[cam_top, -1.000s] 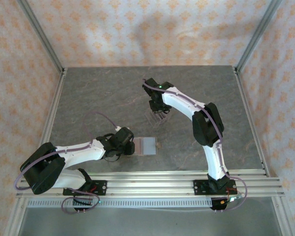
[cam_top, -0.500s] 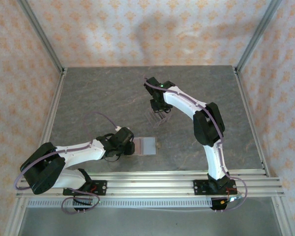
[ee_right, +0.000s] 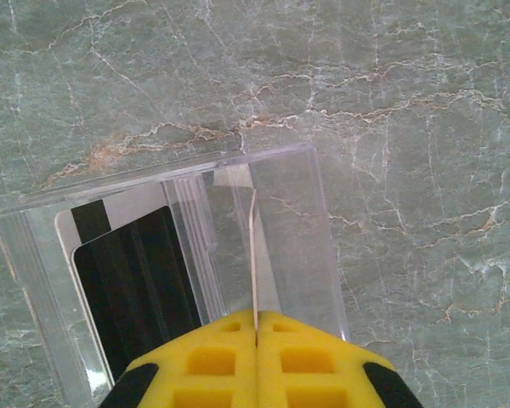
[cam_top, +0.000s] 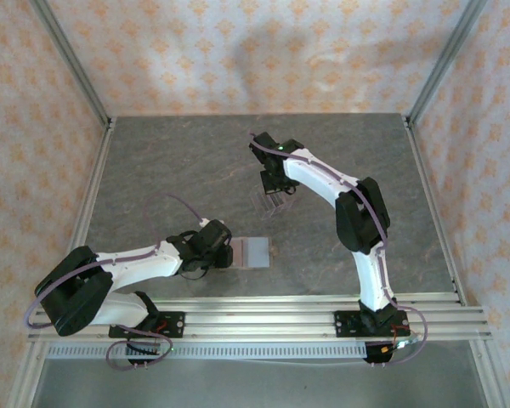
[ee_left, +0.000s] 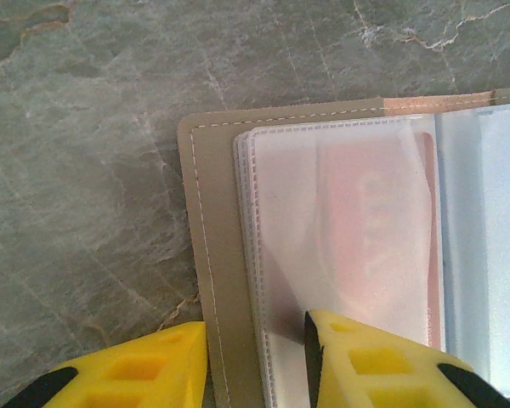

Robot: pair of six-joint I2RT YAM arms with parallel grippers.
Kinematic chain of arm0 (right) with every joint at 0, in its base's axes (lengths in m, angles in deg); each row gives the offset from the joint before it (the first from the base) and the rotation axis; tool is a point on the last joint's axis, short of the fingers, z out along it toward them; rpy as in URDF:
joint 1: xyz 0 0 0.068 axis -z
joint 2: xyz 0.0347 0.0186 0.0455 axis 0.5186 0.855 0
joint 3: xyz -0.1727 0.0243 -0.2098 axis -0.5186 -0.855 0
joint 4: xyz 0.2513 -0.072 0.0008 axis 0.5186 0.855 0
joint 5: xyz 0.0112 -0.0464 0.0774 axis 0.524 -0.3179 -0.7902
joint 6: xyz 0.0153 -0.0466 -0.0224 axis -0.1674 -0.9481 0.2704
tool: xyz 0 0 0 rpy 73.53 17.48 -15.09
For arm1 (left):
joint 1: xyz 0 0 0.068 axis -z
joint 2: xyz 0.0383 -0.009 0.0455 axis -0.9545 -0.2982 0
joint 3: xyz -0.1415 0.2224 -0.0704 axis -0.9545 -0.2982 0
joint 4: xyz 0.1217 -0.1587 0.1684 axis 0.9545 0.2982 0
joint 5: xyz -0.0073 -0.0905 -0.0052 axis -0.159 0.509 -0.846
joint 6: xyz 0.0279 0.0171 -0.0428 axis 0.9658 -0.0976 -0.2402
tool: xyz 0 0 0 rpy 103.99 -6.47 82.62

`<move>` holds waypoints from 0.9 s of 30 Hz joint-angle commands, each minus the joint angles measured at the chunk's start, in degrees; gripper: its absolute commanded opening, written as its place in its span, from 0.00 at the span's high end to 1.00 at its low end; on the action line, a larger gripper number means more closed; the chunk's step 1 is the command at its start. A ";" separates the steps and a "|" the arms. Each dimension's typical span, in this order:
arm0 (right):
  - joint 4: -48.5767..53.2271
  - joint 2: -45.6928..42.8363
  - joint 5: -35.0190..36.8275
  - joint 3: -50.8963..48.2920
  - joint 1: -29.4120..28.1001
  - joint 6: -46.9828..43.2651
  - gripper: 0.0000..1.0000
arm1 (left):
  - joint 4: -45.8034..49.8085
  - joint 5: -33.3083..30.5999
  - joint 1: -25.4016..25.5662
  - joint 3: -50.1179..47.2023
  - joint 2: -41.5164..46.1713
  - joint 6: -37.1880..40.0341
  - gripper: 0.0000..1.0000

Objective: Put the credit cards into the card holder

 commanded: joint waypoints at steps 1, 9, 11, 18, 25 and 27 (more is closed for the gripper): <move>2.20 -2.64 1.86 0.39 0.19 -0.85 0.99 | 1.57 -2.07 0.11 -0.19 -1.20 -0.39 0.65; 4.34 -6.04 6.86 3.19 0.15 -1.60 1.00 | 1.14 -1.36 0.20 -1.12 -0.95 -0.57 0.66; 4.13 -8.22 7.55 2.96 0.11 -1.35 1.00 | 1.52 -1.71 0.20 -1.34 -0.31 -0.66 0.66; -1.25 -18.74 7.99 -5.37 -4.25 0.11 1.00 | 2.78 -2.33 0.20 -1.41 1.51 -0.75 0.66; -23.42 -34.99 -4.55 -30.57 -11.66 8.13 1.00 | 3.68 -2.56 0.24 -1.43 1.91 -0.44 0.69; -32.81 -39.14 -7.50 -38.92 -12.89 12.18 1.00 | 3.81 -2.60 0.20 -1.36 1.74 -0.31 0.70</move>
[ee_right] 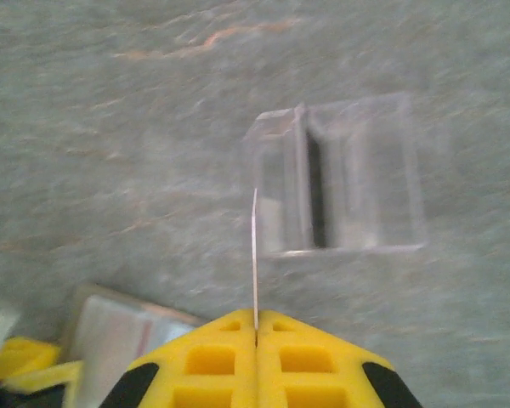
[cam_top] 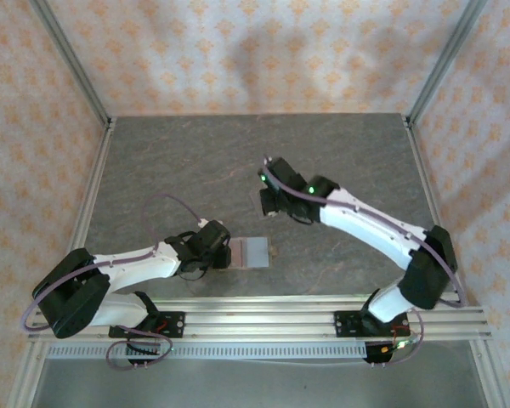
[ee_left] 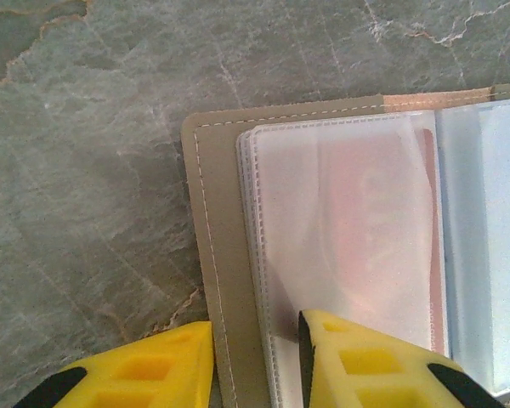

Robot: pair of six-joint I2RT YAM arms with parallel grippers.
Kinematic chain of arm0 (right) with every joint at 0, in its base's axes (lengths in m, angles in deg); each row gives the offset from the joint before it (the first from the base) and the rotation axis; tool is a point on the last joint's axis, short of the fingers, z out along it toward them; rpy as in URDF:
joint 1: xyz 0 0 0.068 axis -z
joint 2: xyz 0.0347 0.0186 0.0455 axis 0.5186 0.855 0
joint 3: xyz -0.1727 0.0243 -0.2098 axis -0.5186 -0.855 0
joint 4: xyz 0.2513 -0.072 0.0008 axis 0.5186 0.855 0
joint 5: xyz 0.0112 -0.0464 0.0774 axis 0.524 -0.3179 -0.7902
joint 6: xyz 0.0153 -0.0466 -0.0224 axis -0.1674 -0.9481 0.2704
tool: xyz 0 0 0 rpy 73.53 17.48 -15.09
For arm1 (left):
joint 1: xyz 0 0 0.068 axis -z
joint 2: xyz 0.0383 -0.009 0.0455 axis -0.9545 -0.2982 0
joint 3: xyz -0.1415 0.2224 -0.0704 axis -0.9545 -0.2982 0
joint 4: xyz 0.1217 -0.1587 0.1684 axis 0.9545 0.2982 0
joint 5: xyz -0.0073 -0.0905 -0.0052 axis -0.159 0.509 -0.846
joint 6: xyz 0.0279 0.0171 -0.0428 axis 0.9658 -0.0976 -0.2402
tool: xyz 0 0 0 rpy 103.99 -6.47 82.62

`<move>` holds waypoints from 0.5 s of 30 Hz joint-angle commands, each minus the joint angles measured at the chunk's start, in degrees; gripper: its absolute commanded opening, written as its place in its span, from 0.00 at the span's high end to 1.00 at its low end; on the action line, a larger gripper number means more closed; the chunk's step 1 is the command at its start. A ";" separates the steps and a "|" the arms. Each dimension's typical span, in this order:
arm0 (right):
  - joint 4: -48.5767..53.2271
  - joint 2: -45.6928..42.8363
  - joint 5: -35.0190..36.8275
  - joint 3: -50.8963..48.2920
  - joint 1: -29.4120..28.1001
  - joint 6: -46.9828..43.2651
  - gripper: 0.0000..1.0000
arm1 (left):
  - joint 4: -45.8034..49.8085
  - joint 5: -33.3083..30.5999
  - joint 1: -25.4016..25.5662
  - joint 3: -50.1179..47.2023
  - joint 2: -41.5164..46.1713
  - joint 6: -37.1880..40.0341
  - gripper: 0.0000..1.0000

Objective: Put the credit cards into the card holder

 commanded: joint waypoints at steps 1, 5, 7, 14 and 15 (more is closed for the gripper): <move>-19.67 -5.48 -7.43 -12.06 -1.19 8.27 1.00 | 2.96 -2.34 0.20 -0.86 0.45 -0.23 0.70; -37.44 -7.82 -9.29 -24.96 -4.18 13.33 1.00 | 3.24 -2.33 0.28 -0.78 0.15 -0.13 0.71; -46.52 -7.01 -11.28 -29.75 -5.02 16.38 1.00 | 3.44 -2.37 0.28 -0.78 0.06 -0.06 0.72; -70.50 -0.27 -13.10 -39.99 -7.34 23.08 1.00 | 4.37 -2.73 0.28 -0.25 -0.19 0.13 0.72; -71.64 0.36 -12.72 -40.46 -7.46 23.54 1.00 | 4.52 -2.85 0.31 -0.11 -0.27 0.13 0.73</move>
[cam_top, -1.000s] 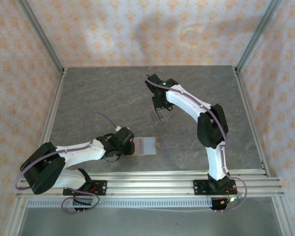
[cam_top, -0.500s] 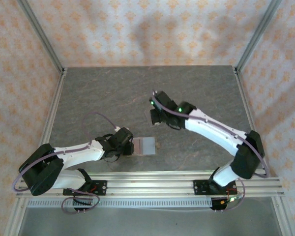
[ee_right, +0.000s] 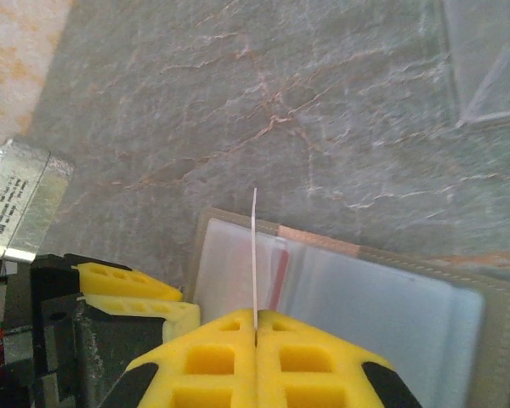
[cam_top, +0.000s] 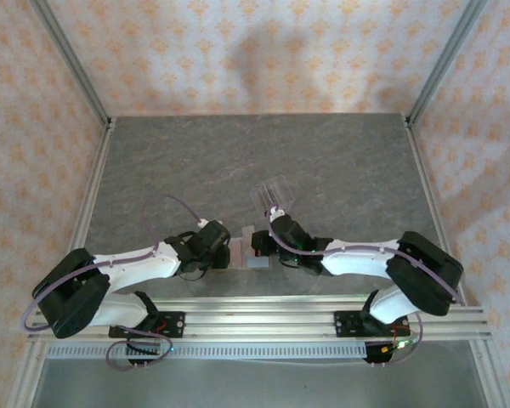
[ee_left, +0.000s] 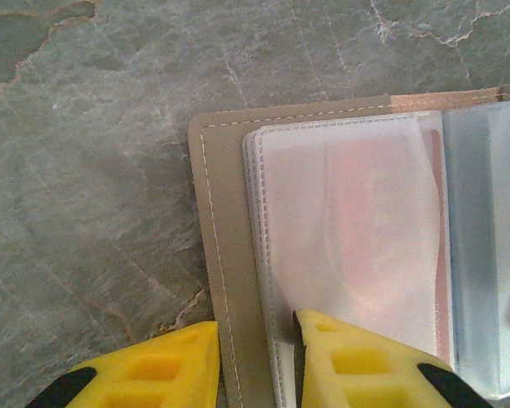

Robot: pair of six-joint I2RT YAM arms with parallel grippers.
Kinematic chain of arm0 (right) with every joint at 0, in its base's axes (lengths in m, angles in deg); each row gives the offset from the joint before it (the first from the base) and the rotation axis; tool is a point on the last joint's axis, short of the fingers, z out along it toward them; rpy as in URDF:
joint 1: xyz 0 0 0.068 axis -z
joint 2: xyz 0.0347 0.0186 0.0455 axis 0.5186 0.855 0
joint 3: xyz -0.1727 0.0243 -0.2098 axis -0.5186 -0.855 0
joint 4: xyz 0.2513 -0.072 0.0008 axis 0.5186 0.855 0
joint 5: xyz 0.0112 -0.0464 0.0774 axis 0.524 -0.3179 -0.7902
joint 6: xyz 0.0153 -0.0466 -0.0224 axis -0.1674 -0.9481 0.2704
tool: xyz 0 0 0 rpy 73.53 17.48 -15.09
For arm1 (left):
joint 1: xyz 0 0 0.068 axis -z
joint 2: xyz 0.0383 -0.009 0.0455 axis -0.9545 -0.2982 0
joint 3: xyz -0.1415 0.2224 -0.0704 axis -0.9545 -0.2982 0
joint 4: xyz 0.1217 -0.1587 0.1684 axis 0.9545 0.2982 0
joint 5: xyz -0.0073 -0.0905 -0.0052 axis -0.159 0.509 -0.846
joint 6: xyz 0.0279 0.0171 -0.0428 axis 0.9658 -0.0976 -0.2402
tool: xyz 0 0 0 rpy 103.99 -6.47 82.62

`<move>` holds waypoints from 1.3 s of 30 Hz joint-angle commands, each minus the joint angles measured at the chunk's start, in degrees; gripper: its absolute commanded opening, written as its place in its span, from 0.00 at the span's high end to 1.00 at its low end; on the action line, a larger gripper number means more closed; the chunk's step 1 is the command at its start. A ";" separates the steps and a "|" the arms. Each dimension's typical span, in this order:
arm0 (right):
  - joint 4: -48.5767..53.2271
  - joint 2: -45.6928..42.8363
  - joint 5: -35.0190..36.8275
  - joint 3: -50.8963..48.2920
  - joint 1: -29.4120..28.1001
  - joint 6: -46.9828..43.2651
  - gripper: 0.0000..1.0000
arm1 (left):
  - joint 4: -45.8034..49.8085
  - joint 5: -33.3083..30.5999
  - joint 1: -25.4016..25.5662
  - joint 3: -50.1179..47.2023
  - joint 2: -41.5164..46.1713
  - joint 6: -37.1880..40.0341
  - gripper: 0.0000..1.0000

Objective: Put the credit cards into the card holder

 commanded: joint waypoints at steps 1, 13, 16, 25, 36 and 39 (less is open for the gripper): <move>-15.20 1.63 -0.12 -1.67 -0.75 4.30 1.00 | 4.26 -2.27 0.29 -0.16 -0.40 0.11 0.72; -15.20 3.32 2.56 -3.79 -0.76 3.53 1.00 | 4.79 -2.22 0.29 0.10 -0.03 0.10 0.72; -15.69 3.71 3.37 -4.57 -0.85 3.62 1.00 | 4.79 -2.16 0.28 0.10 -0.05 0.02 0.72; -15.31 4.66 5.14 -5.76 -0.79 3.60 1.00 | 4.98 -2.28 0.28 0.19 0.18 -0.15 0.72; -18.30 7.53 4.51 -6.65 -0.80 4.76 1.00 | 5.06 -2.34 0.30 0.19 0.14 -0.33 0.72; -18.95 7.99 4.26 -7.03 -0.81 5.15 1.00 | 4.97 -2.35 0.28 0.10 0.23 -0.42 0.72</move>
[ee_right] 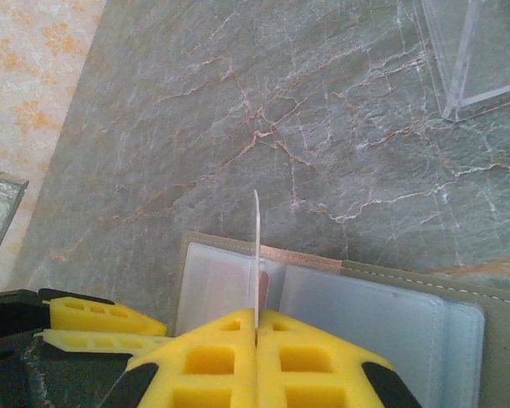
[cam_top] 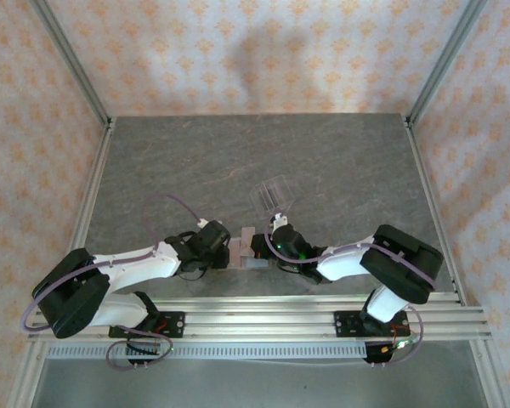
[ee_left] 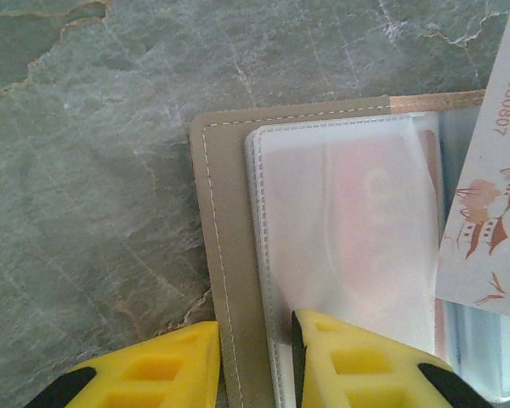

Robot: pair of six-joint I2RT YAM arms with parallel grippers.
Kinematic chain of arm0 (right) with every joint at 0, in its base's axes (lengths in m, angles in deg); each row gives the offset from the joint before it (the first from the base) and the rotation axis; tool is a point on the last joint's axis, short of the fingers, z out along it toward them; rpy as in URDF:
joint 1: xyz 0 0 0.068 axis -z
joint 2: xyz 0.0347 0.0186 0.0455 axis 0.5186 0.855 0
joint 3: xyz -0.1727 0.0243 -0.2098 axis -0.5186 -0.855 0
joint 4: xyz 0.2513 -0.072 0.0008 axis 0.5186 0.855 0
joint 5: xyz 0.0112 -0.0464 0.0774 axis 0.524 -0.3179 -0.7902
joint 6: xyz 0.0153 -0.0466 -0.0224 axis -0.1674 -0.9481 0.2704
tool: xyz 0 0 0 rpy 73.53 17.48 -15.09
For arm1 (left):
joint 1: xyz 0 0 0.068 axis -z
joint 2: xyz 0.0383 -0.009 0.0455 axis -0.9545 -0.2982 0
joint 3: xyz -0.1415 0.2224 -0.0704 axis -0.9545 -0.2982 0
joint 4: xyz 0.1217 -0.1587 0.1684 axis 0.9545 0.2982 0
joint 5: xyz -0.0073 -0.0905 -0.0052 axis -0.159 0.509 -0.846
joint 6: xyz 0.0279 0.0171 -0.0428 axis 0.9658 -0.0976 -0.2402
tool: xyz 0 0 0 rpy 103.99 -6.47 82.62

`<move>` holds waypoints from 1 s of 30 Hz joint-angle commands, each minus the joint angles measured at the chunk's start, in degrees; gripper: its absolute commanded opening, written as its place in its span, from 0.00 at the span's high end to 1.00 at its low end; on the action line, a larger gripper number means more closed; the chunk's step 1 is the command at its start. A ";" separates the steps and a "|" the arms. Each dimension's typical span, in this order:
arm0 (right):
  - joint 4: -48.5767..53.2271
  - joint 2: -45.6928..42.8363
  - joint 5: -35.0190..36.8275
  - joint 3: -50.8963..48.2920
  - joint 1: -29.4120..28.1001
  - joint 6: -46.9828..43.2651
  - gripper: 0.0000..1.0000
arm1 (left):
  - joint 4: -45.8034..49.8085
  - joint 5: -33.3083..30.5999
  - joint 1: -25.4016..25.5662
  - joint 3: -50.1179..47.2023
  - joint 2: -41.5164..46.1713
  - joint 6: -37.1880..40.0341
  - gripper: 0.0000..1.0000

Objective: Put the credit cards into the card holder

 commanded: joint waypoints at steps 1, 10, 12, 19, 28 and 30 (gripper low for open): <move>-1.75 1.19 0.39 -1.38 -0.28 0.76 1.00 | 4.40 -1.92 0.30 -0.07 0.23 -0.37 0.72; -8.42 5.17 -2.09 -3.24 -0.47 4.21 1.00 | 4.06 -1.90 0.28 -0.24 -0.06 -0.70 0.72; -9.43 5.86 -2.75 -3.62 -0.45 4.95 1.00 | 3.70 -1.90 0.31 -0.72 0.06 -0.92 0.72; -19.01 9.68 -4.83 -6.25 -0.46 8.32 1.00 | 3.58 -1.92 0.28 -1.04 -0.05 -1.32 0.72; -23.82 12.25 -6.71 -6.43 -0.47 8.99 1.00 | 4.30 -2.50 0.31 -1.21 0.35 -1.32 0.72; -23.91 11.80 -6.69 -7.07 -0.45 9.53 1.00 | 4.31 -2.46 0.28 -1.21 0.45 -1.53 0.72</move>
